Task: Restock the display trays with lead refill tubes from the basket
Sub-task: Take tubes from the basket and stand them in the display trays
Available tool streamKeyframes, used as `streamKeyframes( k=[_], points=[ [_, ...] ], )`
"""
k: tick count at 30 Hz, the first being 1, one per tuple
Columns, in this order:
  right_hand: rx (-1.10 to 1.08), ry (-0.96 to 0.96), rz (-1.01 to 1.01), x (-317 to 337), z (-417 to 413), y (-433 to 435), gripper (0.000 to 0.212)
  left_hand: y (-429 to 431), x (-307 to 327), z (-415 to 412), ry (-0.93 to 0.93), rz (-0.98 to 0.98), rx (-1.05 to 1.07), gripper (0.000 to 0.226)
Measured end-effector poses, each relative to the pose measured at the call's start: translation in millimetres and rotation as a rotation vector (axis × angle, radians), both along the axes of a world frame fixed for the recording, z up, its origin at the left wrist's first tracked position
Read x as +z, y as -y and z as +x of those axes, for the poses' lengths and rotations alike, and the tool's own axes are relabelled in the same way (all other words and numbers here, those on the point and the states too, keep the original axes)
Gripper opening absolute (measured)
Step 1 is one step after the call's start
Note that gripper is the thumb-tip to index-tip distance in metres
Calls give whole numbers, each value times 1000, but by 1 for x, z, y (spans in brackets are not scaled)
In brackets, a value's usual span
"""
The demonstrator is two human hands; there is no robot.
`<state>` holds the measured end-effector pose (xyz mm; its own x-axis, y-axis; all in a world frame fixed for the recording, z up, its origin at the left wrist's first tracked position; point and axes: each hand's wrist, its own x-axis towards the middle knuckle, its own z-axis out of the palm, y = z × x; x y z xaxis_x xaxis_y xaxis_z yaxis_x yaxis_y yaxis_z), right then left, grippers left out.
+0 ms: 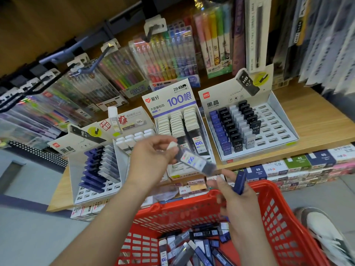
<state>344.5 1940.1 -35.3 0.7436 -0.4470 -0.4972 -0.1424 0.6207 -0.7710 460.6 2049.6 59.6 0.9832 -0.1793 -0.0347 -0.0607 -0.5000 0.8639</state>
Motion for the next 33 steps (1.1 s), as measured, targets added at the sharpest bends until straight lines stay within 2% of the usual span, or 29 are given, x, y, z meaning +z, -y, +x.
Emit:
streamKeyframes(
  k=[3, 8, 12, 22, 28, 33],
  points=[
    [-99, -35, 84, -1, 0, 4, 21, 9, 7, 15, 178, 68, -20, 21],
    [-188, -11, 225, 0, 3, 5, 26, 22, -3, 18, 323, 269, -104, 15],
    [-185, 12, 257, -2, 3, 5, 29, 24, -13, 17, 348, 358, -135, 16],
    [-172, 16, 290, 8, 3, 4, 26, 37, -6, 26, 392, 438, -265, 19],
    [-106, 30, 285, 9, 2, 2, 27, 44, -8, 36, 350, 519, -342, 15],
    [-99, 44, 262, 8, 2, 1, 28, 46, -11, 36, 476, 602, -377, 18]
  ],
)
